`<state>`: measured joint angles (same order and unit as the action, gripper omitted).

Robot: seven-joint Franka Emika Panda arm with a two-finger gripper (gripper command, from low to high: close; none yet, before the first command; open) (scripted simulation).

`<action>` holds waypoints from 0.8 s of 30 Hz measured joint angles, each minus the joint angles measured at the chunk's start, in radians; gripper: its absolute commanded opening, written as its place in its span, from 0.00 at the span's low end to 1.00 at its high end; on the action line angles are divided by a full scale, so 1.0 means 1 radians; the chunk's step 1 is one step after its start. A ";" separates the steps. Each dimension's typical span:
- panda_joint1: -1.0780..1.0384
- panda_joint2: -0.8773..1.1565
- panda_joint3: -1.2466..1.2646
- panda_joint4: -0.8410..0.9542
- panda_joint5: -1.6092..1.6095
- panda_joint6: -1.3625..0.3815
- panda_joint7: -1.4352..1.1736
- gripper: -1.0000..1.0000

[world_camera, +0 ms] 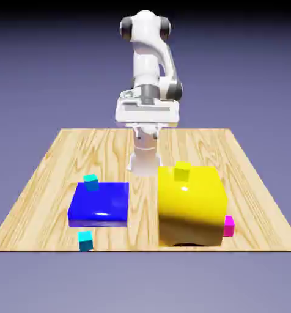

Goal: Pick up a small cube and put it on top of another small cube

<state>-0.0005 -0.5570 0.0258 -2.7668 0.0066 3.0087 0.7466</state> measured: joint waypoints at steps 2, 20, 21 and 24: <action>0.005 0.072 0.042 0.067 -0.041 -0.075 -0.012 0.50; 0.051 0.725 0.416 0.667 -0.409 -0.754 -0.119 0.50; 0.053 0.761 0.437 0.700 -0.430 -0.792 -0.125 0.50; 0.061 0.870 0.500 0.800 -0.491 -0.905 -0.143 0.50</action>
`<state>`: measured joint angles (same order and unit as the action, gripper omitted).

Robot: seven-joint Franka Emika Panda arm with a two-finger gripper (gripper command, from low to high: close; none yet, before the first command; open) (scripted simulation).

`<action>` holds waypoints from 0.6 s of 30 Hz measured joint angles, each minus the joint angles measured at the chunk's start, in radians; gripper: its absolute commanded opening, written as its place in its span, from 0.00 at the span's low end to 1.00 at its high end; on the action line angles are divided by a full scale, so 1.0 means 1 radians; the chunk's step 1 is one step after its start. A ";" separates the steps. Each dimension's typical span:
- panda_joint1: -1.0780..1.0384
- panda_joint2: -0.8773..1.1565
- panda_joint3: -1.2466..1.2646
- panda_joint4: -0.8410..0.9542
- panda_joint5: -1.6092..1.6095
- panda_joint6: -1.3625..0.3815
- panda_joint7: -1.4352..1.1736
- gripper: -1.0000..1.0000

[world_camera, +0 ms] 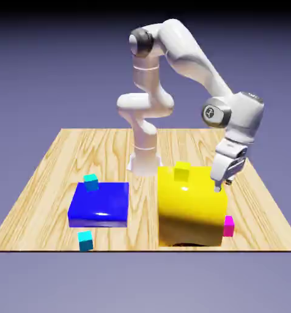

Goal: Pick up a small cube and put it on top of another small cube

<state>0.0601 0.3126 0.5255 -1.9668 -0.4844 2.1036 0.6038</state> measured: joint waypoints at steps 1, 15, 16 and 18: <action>0.003 0.036 0.021 0.033 -0.020 -0.038 -0.006 0.50; 0.111 0.481 0.067 0.131 -0.397 -0.247 -0.085 0.50; 0.109 0.495 0.056 0.122 -0.412 -0.226 -0.077 0.00; 0.109 0.495 0.056 0.122 -0.410 -0.227 -0.077 0.00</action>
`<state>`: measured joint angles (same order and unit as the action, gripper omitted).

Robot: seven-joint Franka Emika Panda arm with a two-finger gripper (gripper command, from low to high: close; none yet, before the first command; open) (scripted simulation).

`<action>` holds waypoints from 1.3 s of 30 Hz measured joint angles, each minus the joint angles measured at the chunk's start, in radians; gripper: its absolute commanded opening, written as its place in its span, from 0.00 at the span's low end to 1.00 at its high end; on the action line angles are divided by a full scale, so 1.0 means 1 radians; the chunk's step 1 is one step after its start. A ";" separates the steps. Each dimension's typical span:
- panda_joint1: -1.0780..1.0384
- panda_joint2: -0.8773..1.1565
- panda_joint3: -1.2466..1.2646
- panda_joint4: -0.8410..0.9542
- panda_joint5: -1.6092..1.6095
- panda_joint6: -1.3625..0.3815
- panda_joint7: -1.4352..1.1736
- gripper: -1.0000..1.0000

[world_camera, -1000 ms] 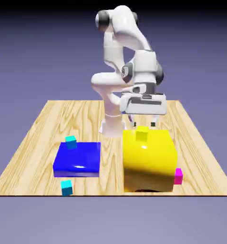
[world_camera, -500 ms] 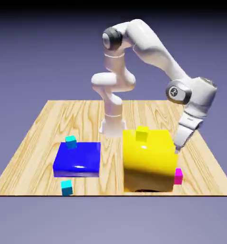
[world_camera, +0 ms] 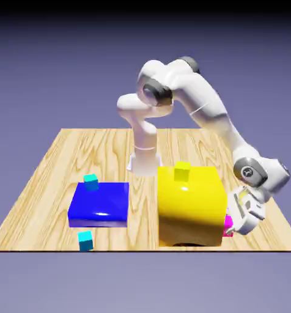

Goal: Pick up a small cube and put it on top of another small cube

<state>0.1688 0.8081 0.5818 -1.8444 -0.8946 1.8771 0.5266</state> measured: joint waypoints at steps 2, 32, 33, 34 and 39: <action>0.011 -0.062 0.046 0.038 0.064 -0.087 -0.037 0.00; -0.111 -0.714 -0.344 -0.027 0.917 -0.498 0.295 0.00; -0.118 -0.704 -0.331 -0.016 0.903 -0.513 0.315 0.00; -0.119 -0.704 -0.331 -0.016 0.903 -0.513 0.315 0.00; -0.121 -0.735 -0.331 -0.197 0.908 -0.362 0.308 0.00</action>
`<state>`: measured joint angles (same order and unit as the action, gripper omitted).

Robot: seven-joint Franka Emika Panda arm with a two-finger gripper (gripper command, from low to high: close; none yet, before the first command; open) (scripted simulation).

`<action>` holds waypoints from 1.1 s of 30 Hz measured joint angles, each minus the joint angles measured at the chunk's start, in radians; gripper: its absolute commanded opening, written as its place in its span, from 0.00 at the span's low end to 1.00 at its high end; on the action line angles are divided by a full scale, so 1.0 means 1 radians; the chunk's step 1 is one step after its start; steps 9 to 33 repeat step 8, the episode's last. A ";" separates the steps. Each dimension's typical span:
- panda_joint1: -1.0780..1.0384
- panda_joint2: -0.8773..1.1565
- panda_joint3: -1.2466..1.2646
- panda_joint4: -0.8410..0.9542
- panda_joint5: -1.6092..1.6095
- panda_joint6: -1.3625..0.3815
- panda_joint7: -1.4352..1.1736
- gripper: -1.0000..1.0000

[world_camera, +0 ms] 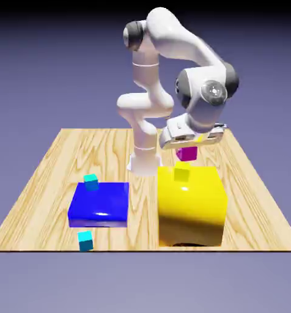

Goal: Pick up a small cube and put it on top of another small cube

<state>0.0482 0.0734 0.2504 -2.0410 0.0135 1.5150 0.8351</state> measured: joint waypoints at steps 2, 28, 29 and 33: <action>-0.001 -0.004 0.000 -0.025 -0.001 0.021 -0.001 1.00; 0.001 0.027 0.001 0.156 -0.006 -0.130 0.006 1.00; 0.001 0.027 0.001 0.156 -0.006 -0.130 0.006 1.00; 0.001 0.027 0.001 0.156 -0.006 -0.130 0.006 1.00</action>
